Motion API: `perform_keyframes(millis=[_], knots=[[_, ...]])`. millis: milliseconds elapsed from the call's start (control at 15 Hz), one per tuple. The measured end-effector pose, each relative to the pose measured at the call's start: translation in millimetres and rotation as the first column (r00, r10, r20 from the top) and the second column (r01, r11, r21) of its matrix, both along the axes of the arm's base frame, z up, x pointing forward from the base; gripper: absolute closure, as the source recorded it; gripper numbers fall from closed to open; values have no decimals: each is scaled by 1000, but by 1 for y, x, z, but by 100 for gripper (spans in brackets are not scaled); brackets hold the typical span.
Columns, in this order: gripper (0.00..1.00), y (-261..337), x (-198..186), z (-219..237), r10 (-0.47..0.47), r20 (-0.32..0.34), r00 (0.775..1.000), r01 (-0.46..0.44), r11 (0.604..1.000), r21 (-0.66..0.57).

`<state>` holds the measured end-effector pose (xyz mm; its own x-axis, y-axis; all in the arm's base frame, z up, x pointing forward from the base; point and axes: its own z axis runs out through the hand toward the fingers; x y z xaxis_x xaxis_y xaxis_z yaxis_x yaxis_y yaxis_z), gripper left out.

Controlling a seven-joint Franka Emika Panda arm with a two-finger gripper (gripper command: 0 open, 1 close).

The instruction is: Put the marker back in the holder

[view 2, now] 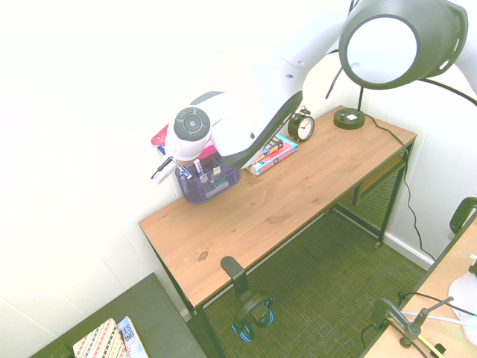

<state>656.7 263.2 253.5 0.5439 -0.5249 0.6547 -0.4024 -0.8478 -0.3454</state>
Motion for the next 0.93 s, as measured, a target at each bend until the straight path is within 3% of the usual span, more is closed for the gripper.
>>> perform_keyframes(millis=[667, 933], knots=[[0, -11, 5, 0, -13, -10, 1000, 13, 1000, 9], [0, -5, 2, 18, 19, 14, 1000, -19, 999, 37]])
